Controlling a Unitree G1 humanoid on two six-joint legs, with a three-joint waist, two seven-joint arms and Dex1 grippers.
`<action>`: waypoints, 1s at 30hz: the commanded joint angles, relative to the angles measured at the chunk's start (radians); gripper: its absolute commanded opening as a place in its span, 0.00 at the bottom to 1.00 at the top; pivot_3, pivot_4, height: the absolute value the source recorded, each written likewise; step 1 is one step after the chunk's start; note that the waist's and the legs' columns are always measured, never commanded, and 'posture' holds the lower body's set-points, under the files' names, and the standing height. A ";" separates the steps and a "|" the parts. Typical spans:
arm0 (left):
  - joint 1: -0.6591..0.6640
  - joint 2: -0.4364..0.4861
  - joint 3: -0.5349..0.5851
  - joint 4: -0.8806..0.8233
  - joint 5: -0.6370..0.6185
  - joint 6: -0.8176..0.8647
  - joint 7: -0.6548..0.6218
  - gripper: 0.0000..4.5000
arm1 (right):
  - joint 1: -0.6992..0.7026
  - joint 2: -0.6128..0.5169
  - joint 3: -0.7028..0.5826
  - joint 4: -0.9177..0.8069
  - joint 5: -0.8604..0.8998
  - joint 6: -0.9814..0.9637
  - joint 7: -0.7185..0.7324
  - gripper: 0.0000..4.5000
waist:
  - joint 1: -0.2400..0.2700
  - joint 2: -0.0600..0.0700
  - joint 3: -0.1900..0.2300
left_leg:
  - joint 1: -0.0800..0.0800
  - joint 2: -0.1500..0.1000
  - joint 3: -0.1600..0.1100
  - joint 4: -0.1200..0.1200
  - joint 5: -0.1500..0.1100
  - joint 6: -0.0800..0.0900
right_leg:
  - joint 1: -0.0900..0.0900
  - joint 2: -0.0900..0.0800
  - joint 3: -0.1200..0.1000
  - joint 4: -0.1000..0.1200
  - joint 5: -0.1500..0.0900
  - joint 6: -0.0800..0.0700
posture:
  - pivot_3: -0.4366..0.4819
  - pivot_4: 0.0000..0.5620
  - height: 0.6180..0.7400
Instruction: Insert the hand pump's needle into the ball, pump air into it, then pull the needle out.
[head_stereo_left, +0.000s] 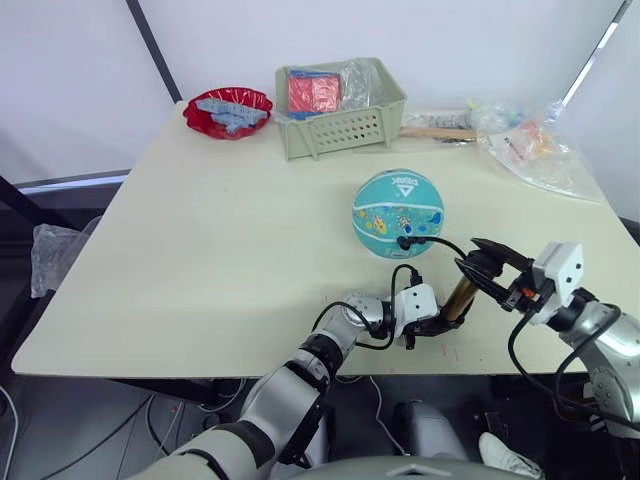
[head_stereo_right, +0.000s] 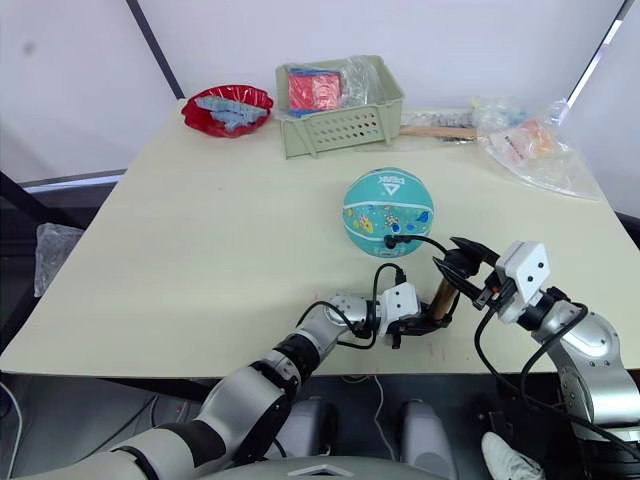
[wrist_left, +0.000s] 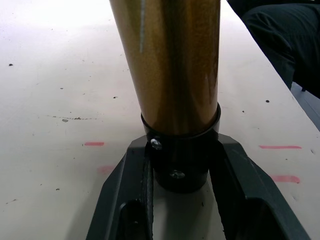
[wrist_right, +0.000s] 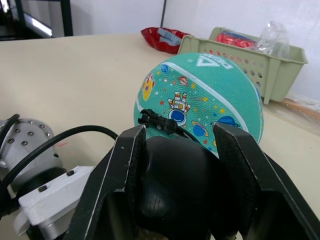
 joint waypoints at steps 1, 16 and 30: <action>0.028 0.012 -0.041 0.055 0.056 0.019 -0.014 0.24 | -0.021 -0.037 -0.073 -0.039 0.056 0.046 0.003 0.36 | 0.001 0.001 0.000 | 0.000 0.000 0.000 0.000 0.000 0.000 | 0.000 0.000 0.000 0.000 0.000 0.000 | 0.48 0.27 1.00; 0.039 0.009 -0.055 0.058 0.066 0.005 -0.022 0.24 | -0.291 -0.325 -0.371 -0.084 0.428 0.393 -0.010 0.36 | 0.002 0.012 0.011 | -0.007 -0.002 0.000 0.001 0.000 0.000 | -0.005 -0.002 0.000 -0.001 0.000 0.000 | 0.48 0.27 1.00; 0.041 0.009 -0.056 0.056 0.067 0.007 -0.023 0.24 | -0.174 -0.302 -0.226 -0.120 0.313 0.411 -0.014 0.36 | 0.004 0.007 0.007 | -0.012 -0.002 -0.002 0.001 0.000 0.000 | -0.008 -0.003 -0.002 -0.002 0.000 0.000 | 0.48 0.27 1.00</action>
